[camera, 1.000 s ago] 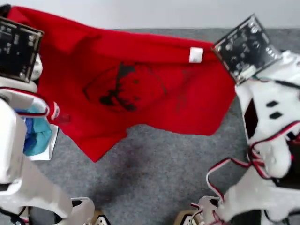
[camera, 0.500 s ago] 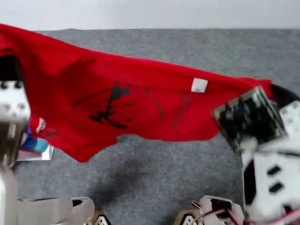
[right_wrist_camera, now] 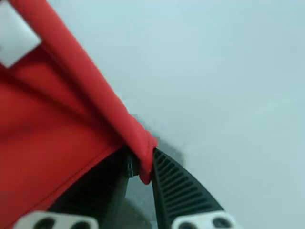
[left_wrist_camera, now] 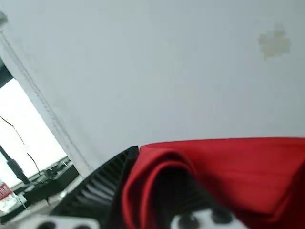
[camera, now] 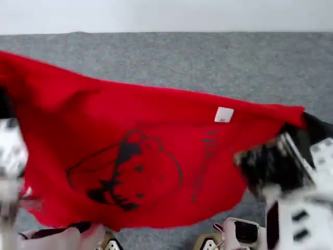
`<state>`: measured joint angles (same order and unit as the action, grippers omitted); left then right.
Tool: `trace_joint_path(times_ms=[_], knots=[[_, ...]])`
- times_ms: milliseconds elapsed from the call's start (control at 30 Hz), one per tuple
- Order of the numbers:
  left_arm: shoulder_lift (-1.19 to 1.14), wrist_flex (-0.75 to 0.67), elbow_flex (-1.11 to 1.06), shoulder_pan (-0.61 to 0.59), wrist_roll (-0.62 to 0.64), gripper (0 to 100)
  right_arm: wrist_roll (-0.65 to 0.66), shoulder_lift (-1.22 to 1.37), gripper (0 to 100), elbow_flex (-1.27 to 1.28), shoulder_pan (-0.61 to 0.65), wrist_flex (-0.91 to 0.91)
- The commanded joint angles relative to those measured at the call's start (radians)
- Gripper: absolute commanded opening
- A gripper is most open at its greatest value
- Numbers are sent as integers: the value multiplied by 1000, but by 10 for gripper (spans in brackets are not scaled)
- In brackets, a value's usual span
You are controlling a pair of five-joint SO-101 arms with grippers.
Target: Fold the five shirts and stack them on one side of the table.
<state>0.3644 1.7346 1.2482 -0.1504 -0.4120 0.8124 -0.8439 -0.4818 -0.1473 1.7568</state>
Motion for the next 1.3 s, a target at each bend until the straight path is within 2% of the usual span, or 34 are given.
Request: trace_joint_path(times_ms=[0,133,233,467,667,767,900,1033,1267], knots=[[11,18,-262,3,-6,5,-5,2,11,195,25,-2],[3,8,-567,5,-6,5,-5,1,11,434,71,-94],[-3,-97,-791,5,-8,5,-6,1,11,597,96,-229],[-8,-551,-1210,5,-6,5,-6,2,11,895,96,-630],[-11,-933,-1457,3,-6,5,28,30,11,1114,104,-1041],[-46,-1054,-1508,2,-6,5,77,107,11,1146,122,-1193],[-146,-1140,-1488,-5,-9,5,130,254,11,1114,153,-1362],[-258,-1145,-1414,-5,-9,5,152,415,11,1020,191,-1463],[-404,-1134,-1268,-11,-11,5,152,642,11,813,234,-1483]])
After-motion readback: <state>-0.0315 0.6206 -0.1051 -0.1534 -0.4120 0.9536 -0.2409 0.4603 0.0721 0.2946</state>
